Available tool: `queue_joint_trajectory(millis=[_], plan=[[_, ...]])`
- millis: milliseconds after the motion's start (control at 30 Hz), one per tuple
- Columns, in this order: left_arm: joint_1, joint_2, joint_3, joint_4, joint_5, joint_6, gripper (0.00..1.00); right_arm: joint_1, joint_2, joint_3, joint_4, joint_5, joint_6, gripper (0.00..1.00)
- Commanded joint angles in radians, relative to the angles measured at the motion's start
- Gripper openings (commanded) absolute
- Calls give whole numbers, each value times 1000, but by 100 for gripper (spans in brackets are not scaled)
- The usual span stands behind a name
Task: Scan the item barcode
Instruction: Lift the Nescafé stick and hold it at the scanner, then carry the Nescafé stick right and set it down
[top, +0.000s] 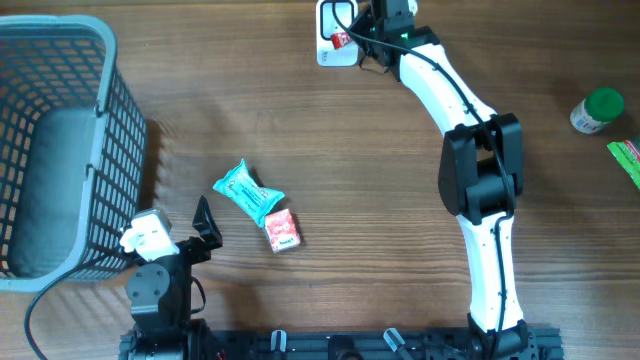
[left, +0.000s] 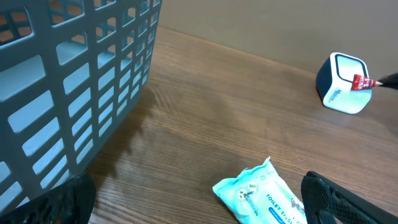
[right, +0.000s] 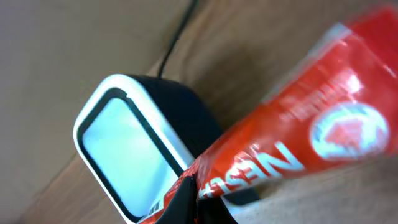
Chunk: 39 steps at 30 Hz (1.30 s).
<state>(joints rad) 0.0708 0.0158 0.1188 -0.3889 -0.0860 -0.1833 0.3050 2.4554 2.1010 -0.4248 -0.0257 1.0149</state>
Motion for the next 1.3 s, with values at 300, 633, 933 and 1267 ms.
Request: queue_joint_trajectory(millis=[300, 633, 933, 1267], plan=[[4, -3, -3, 4, -16, 19, 100, 26, -4, 15, -114, -106, 899, 5], [4, -3, -3, 4, -16, 19, 100, 21, -8, 15, -29, -43, 1004, 5], [4, -3, -3, 4, -16, 19, 100, -196, -285, 15, -512, 310, 438, 5], [4, -3, -3, 4, -16, 19, 100, -588, -229, -88, -417, 345, -5, 5]])
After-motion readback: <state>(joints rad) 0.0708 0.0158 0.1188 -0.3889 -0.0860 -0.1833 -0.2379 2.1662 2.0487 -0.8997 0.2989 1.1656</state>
